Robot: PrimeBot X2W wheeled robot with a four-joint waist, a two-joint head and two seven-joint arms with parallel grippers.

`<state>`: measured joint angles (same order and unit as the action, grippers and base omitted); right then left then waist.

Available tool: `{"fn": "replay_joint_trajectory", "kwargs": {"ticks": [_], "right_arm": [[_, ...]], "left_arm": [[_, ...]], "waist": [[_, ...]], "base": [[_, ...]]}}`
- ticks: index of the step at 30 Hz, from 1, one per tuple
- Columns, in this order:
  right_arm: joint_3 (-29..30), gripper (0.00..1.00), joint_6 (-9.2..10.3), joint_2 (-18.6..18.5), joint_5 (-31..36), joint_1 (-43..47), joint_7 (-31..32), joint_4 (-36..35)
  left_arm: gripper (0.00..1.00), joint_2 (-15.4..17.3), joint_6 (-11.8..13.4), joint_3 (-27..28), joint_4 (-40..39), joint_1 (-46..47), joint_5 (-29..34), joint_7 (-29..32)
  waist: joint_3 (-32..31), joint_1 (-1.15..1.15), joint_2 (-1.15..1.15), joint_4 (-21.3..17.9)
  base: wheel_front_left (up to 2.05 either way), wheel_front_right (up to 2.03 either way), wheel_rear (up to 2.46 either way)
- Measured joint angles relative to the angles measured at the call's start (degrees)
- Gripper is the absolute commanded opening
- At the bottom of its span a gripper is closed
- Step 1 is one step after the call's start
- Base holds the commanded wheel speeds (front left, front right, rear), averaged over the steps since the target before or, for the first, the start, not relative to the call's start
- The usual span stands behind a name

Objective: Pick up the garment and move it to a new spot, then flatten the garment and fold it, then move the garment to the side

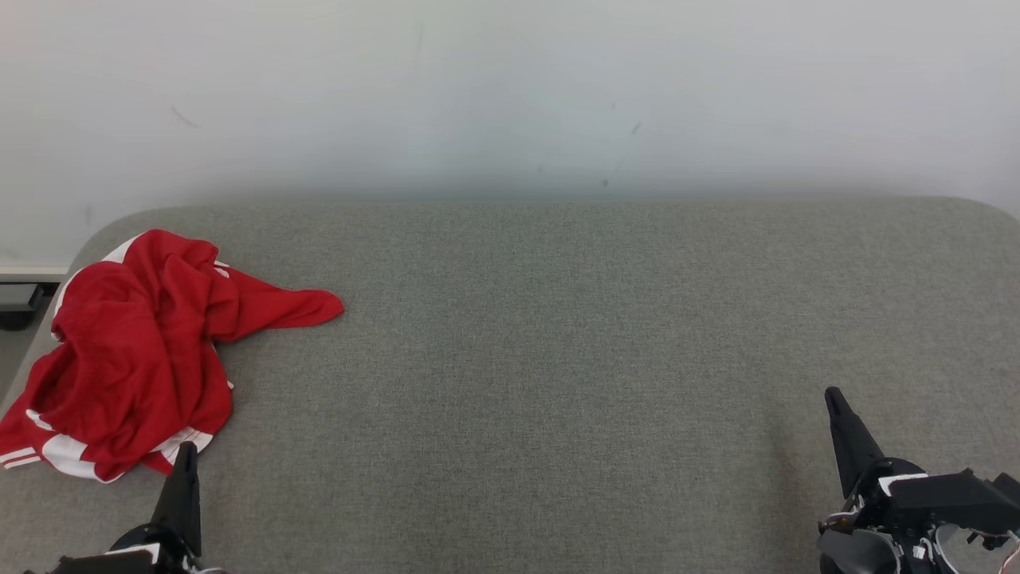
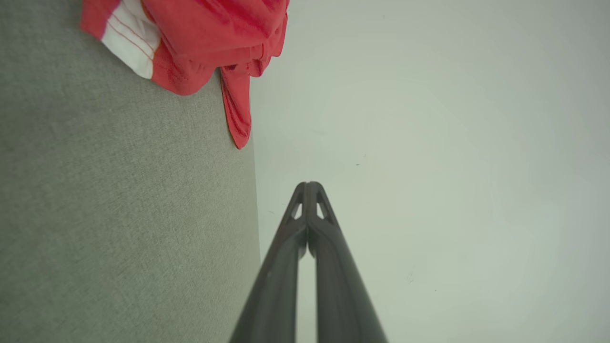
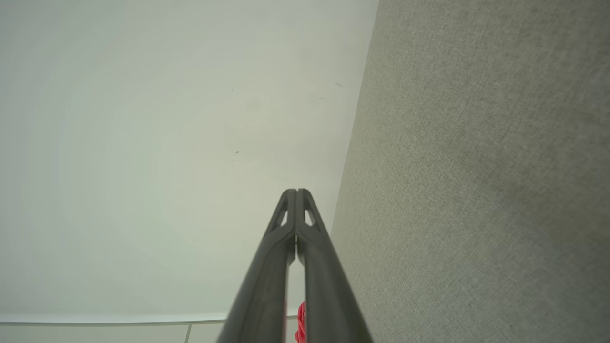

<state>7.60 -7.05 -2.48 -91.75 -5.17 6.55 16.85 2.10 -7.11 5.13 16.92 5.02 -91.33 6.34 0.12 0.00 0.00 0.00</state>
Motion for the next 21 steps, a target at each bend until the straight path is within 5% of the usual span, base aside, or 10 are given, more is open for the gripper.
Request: {"fn": "replay_joint_trajectory", "kwargs": {"ticks": [7,8,10,11,12,21], "right_arm": [[0.0,0.0,0.0,0.0,0.0,0.0,0.0,0.0],[0.0,1.0,0.0,0.0,0.0,0.0,0.0,0.0],[-0.09,1.0,0.01,0.19,0.0,0.4,0.0,0.8],[-0.13,0.0,0.01,0.33,0.0,0.91,0.0,1.44],[-0.18,1.0,0.02,0.53,0.0,1.57,0.0,2.0],[-1.67,1.0,0.05,0.81,0.03,2.36,-1.11,3.13]], "left_arm": [[0.0,0.0,0.0,0.0,0.0,0.0,0.0,0.0],[1.0,0.0,0.0,0.0,0.0,0.0,0.0,0.0],[1.0,-0.26,0.05,-0.11,0.96,-0.32,0.02,-0.01],[0.0,-0.46,0.05,-0.2,1.48,-0.73,0.02,-0.01],[1.0,-0.62,0.05,-0.26,2.04,-1.3,0.02,-0.01],[1.0,-0.89,0.1,-1.36,2.92,-2.33,0.03,-1.24]], "waist": [[0.0,0.0,0.0,0.0],[0.0,0.0,0.0,0.0],[0.0,0.0,0.0,0.0],[0.0,0.0,0.0,0.0],[0.0,0.0,0.0,0.0],[-0.22,0.0,0.0,-0.04]], "base": [[0.0,0.0,0.0],[0.0,0.0,0.0],[0.0,0.0,0.0],[0.0,0.0,0.0],[0.0,0.0,0.0],[0.0,0.0,0.0]]}}
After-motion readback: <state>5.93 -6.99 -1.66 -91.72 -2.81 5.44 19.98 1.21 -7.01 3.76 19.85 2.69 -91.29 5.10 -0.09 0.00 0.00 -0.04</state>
